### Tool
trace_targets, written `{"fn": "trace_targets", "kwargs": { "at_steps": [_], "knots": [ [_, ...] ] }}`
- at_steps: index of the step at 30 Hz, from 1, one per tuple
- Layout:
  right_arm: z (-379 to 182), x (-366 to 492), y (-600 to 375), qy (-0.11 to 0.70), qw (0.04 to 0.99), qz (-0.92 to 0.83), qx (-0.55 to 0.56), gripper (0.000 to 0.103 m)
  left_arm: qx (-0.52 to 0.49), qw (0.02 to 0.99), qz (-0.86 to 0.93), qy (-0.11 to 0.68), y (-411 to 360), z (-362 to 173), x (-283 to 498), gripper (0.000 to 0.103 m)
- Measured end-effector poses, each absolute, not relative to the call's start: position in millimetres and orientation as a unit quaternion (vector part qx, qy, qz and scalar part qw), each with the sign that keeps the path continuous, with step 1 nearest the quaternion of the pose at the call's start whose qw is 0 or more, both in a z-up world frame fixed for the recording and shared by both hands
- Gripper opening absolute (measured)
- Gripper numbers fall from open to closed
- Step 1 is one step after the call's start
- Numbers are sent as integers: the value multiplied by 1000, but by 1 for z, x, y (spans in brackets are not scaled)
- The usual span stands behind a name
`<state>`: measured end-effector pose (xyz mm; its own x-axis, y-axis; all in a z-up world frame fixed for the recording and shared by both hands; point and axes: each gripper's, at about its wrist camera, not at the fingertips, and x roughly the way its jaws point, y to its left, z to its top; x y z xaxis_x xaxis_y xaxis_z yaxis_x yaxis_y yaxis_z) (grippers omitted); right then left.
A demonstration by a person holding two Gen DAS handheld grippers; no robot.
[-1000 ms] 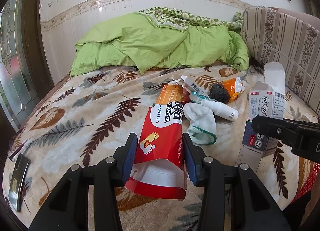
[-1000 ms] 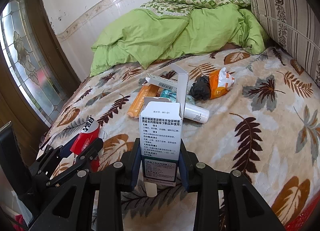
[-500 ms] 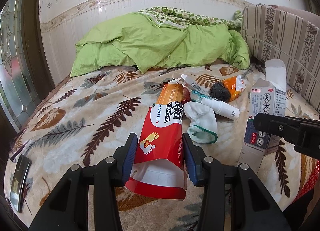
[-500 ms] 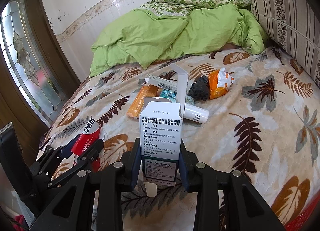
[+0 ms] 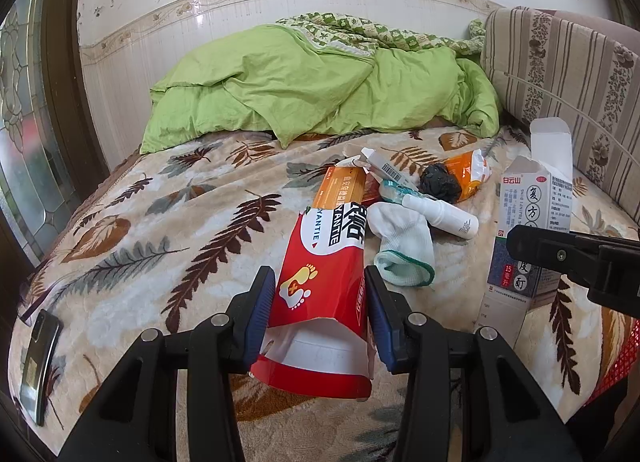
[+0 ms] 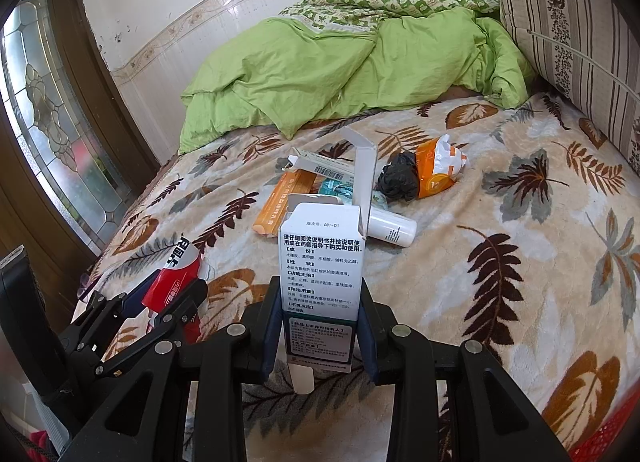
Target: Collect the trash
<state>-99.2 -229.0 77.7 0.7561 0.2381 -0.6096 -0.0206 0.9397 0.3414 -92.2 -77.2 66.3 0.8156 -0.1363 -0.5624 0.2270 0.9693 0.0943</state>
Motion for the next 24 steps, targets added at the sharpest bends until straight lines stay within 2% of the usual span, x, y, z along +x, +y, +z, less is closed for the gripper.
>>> {"fn": "trace_targets", "kwargs": {
  "at_steps": [13, 24],
  "knots": [
    [86, -120, -235, 330, 928, 65, 162, 36, 62, 946, -126, 292, -77, 68, -101, 44],
    [106, -234, -319, 313, 925, 12, 214, 35, 51, 909, -286, 300, -127, 96, -164, 44]
  ]
}}
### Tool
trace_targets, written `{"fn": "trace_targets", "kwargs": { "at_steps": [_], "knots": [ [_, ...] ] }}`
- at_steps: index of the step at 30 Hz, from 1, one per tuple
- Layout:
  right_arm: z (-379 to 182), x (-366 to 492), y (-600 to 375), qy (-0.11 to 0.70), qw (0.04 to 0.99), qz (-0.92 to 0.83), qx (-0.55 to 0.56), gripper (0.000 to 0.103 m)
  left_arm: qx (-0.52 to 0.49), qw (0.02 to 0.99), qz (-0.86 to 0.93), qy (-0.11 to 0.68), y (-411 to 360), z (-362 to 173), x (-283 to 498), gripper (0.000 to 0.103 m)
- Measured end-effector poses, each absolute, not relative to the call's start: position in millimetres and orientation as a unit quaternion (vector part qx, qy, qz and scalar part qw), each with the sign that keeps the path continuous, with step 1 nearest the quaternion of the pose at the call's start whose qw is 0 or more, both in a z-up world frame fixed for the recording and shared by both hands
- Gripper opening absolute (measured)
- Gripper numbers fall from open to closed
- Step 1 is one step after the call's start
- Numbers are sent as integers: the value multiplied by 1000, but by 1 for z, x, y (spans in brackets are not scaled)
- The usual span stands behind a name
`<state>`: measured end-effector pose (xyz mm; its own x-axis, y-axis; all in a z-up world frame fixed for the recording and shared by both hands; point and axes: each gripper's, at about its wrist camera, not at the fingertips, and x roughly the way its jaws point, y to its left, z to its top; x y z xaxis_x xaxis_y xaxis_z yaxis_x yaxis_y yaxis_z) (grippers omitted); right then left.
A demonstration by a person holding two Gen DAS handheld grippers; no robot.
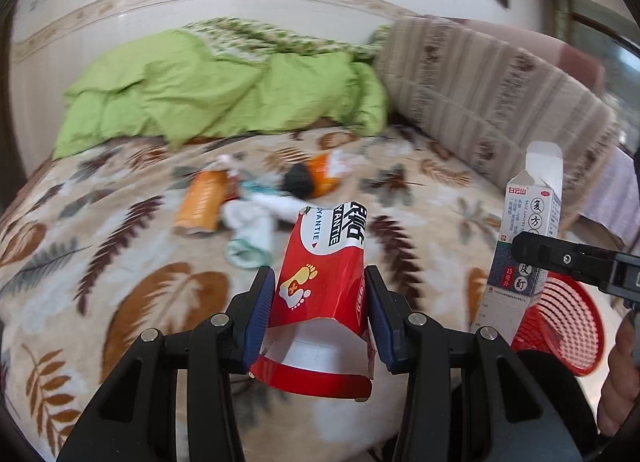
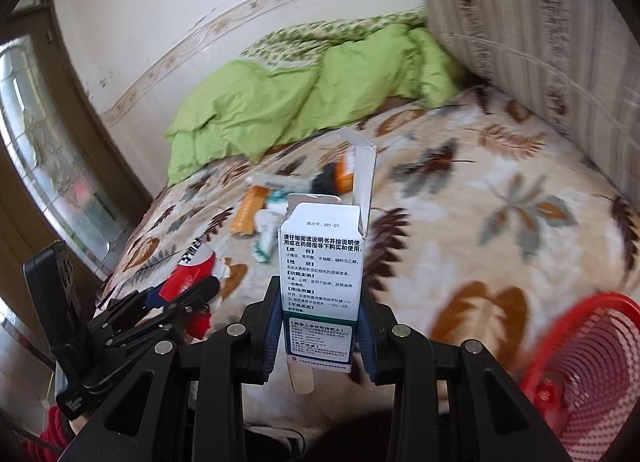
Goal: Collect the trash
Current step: 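Carry the white box over the red basket and open the right tool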
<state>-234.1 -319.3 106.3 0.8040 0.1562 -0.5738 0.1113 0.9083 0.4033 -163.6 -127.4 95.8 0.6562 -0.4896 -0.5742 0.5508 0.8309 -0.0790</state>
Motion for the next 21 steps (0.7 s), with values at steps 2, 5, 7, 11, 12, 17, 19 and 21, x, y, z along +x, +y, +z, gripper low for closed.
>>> {"fn": "trace_targets", "kwargs": {
  "at_steps": [2, 5, 7, 11, 12, 17, 19, 21],
  "knots": [
    [108, -260, -345, 308, 925, -17, 222, 35, 55, 898, -321, 297, -145, 104, -177, 45],
    [106, -306, -392, 302, 918, -80, 244, 35, 62, 873, -380, 298, -178, 115, -196, 45],
    [103, -330, -418, 299, 911, -112, 261, 35, 69, 850, -425, 305, -209, 120, -211, 45],
    [95, -376, -465, 293, 893, -180, 289, 35, 75, 804, -489, 330, -264, 117, -232, 45],
    [94, -383, -471, 293, 891, -189, 292, 35, 74, 788, -506, 343, -279, 115, -238, 46],
    [81, -399, -494, 316, 875, -218, 294, 51, 91, 741, -547, 378, -336, 101, -262, 54],
    [79, -403, -499, 316, 871, -229, 298, 60, 97, 734, -550, 386, -348, 98, -266, 56],
    [78, -404, -501, 313, 871, -233, 298, 60, 97, 734, -551, 384, -347, 99, -270, 57]
  ]
}}
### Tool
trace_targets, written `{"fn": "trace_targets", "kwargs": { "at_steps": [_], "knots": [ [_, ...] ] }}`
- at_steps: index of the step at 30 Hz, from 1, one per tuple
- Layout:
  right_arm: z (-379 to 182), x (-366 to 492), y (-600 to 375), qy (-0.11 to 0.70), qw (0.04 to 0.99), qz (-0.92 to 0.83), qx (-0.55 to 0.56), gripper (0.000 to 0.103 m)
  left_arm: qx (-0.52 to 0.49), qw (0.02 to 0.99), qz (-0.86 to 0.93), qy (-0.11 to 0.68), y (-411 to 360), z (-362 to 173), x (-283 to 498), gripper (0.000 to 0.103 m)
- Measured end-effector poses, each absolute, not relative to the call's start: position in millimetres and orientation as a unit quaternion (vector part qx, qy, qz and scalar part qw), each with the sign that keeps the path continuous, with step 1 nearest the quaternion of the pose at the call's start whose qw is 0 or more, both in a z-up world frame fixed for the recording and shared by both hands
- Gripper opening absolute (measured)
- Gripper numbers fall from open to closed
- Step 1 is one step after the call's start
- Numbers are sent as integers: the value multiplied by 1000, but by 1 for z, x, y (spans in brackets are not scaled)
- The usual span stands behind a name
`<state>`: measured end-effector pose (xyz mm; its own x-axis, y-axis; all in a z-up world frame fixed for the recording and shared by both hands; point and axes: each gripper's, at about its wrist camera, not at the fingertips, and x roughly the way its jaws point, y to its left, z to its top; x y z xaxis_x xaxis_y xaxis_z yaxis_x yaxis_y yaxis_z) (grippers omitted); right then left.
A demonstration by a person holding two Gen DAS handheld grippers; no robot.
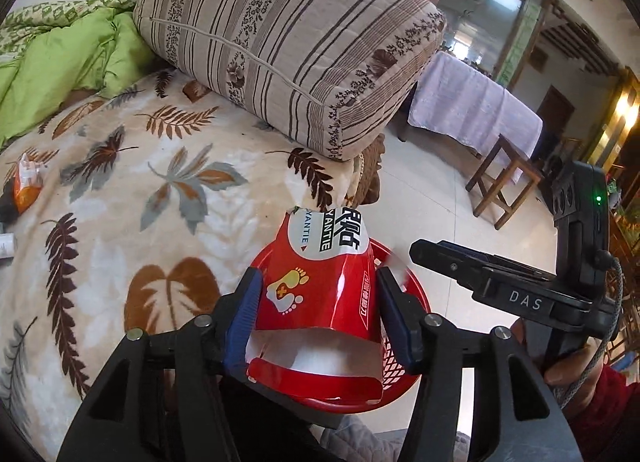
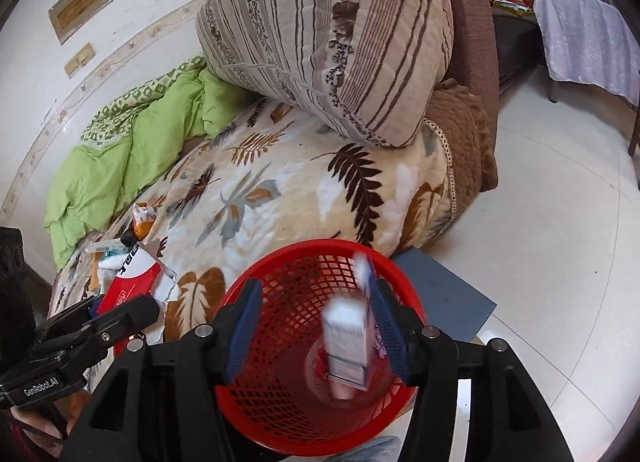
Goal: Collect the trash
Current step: 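Carry the white box over the red basket and open the right tool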
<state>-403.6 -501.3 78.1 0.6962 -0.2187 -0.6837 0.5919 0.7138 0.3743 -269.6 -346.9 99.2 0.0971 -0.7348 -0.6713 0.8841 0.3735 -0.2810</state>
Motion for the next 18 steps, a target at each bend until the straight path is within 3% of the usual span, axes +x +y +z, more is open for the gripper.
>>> {"fn": "trace_targets", "kwargs": {
  "at_steps": [6, 18],
  "knots": [
    [85, -394, -499, 301, 878, -223, 297, 60, 82, 756, -529, 378, -333, 106, -251, 67],
    [89, -387, -497, 292, 875, -218, 317, 61, 60, 759, -523, 384, -320, 108, -232, 67]
  ]
}}
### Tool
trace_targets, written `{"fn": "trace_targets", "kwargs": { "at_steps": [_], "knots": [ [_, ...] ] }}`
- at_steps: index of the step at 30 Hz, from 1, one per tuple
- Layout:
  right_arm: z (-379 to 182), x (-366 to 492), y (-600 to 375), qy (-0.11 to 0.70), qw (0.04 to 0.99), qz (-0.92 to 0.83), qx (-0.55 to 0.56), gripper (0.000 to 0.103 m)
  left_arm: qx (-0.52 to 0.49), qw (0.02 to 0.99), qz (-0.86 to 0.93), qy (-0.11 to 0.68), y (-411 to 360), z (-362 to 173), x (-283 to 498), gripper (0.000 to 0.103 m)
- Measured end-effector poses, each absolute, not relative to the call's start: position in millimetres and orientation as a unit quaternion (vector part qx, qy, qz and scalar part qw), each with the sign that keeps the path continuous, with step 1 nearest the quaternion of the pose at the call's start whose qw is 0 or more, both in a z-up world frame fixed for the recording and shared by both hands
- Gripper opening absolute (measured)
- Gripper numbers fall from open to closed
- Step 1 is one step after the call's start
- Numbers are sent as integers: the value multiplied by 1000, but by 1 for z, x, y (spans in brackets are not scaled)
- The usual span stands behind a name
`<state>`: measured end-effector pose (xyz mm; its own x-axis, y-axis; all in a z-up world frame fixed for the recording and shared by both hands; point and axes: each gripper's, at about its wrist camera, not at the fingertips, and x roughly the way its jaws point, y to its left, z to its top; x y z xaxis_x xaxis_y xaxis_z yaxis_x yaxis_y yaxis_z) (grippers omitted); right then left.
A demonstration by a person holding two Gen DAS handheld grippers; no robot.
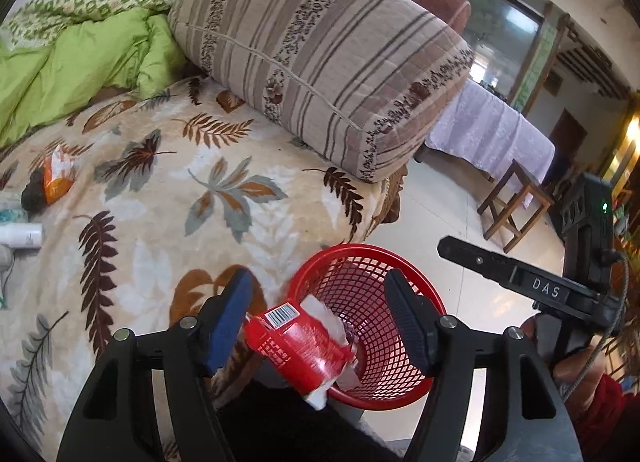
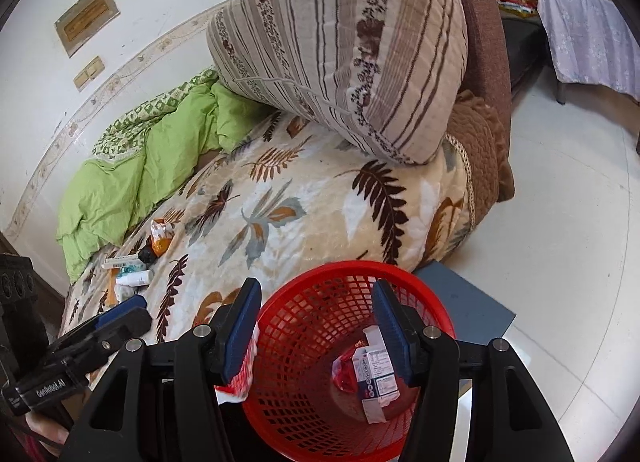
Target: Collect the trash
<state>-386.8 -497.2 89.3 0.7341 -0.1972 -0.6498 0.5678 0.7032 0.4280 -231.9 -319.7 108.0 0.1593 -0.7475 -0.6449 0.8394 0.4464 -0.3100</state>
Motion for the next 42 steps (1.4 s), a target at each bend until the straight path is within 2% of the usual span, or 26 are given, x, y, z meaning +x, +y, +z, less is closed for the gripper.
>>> {"fn": "trace_targets", "kwargs": {
  "at_steps": [14, 22, 24, 26, 28, 30, 31, 34, 39, 42],
  "knots": [
    [87, -378, -488, 307, 875, -191, 322, 63, 31, 780, -491, 386, -282, 111, -196, 67],
    [48, -337, -467, 358, 847, -73, 385, 62, 22, 783, -479, 396, -264, 101, -190, 67],
    [38, -323, -465, 373, 843, -67, 382, 55, 19, 783, -476, 400, -262, 98, -188, 67],
    [30, -312, -462, 386, 839, -60, 379, 43, 18, 783, -475, 402, -260, 96, -187, 67],
    [23, -300, -460, 401, 834, -53, 375, 38, 18, 784, -474, 401, -257, 96, -187, 67],
    [19, -293, -457, 410, 833, -58, 366, 25, 17, 785, -472, 400, -255, 96, -186, 67],
    [18, -291, -456, 413, 833, -55, 365, 9, 17, 785, -471, 401, -254, 95, -185, 67],
    [21, -292, -453, 407, 836, -56, 363, 5, 14, 786, -468, 403, -251, 94, -183, 67],
    [42, -313, -460, 360, 851, -57, 379, 5, 10, 789, -462, 406, -245, 91, -178, 67],
    [62, -334, -469, 343, 867, -95, 350, 5, 6, 793, -457, 401, -239, 93, -175, 67]
  ]
}}
